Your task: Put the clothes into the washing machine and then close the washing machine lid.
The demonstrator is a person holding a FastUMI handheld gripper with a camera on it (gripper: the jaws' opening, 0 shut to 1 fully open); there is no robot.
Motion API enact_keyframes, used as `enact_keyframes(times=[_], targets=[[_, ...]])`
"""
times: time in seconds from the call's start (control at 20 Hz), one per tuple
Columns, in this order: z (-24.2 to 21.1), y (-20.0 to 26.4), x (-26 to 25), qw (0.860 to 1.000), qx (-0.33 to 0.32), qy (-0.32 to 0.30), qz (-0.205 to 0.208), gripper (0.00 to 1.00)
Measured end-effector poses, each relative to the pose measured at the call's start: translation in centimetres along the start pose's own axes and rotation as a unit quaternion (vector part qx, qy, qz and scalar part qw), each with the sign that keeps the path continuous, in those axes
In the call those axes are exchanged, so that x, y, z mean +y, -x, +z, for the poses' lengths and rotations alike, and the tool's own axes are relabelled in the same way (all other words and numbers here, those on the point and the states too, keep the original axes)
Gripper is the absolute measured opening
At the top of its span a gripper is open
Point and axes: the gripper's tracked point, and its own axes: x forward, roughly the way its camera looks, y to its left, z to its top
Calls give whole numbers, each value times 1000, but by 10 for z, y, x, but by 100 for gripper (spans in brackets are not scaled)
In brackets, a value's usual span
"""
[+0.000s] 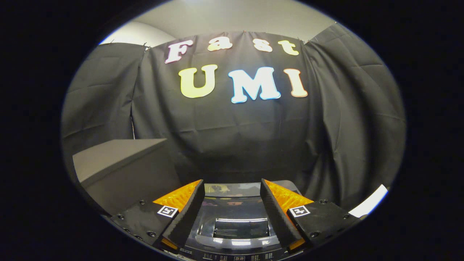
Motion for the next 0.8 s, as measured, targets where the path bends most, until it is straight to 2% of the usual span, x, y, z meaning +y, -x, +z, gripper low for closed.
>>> enact_keyframes(times=[0.3, 0.8], targets=[[48, 56, 14, 999, -39, 9, -19, 95], [76, 150, 51, 995, -82, 24, -42, 95]])
